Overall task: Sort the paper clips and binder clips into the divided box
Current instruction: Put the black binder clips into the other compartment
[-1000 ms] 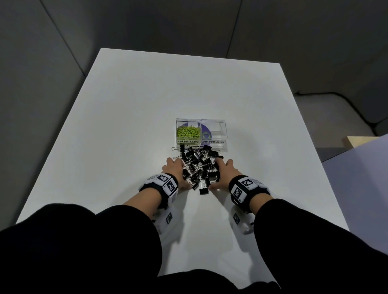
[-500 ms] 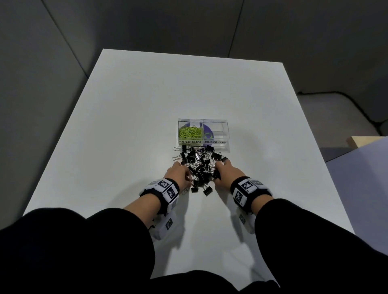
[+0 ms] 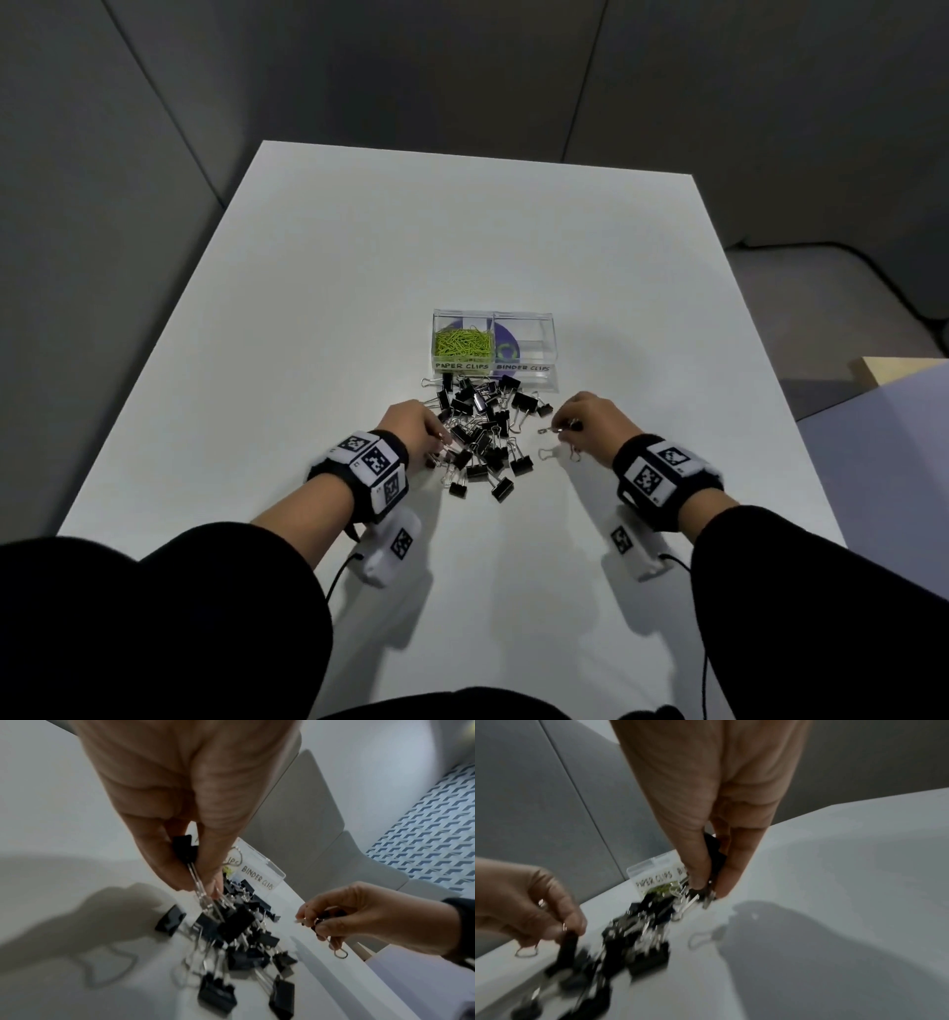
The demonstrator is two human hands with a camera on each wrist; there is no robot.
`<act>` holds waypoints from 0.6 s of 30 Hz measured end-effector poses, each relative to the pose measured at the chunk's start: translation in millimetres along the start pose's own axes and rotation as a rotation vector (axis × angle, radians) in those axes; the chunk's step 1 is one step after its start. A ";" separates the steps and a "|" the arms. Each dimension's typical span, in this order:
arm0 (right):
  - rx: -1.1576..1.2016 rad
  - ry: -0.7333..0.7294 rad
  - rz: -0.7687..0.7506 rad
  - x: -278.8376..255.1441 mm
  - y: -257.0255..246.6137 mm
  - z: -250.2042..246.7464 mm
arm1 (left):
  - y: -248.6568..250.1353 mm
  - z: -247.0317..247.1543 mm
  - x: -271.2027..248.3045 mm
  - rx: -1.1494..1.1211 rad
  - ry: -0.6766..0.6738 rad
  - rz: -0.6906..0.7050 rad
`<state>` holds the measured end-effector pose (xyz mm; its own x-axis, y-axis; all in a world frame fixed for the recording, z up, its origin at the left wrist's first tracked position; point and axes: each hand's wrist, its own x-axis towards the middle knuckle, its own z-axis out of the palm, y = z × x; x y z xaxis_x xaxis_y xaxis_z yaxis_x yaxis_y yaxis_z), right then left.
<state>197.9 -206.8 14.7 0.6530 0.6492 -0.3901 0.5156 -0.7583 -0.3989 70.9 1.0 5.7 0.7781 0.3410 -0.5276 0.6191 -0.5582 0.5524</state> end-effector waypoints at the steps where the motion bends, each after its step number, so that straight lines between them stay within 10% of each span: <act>1: 0.017 0.031 -0.009 0.7 0.3 -9.2 | 2.3 -4.6 1.1 -0.012 0.014 0.008; 9: 0.086 0.297 -0.084 52.4 -24.5 -62.2 | 48.8 -49.5 24.9 -0.077 0.089 0.142; 18: 0.012 0.116 -0.068 92.8 -37.7 -38.0 | 92.7 -63.6 63.8 -0.145 0.254 0.252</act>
<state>260.2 -120.3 25.1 0.6768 0.6876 -0.2630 0.5550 -0.7112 -0.4314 184.6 19.2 64.4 0.8978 0.3939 -0.1969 0.3997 -0.5416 0.7395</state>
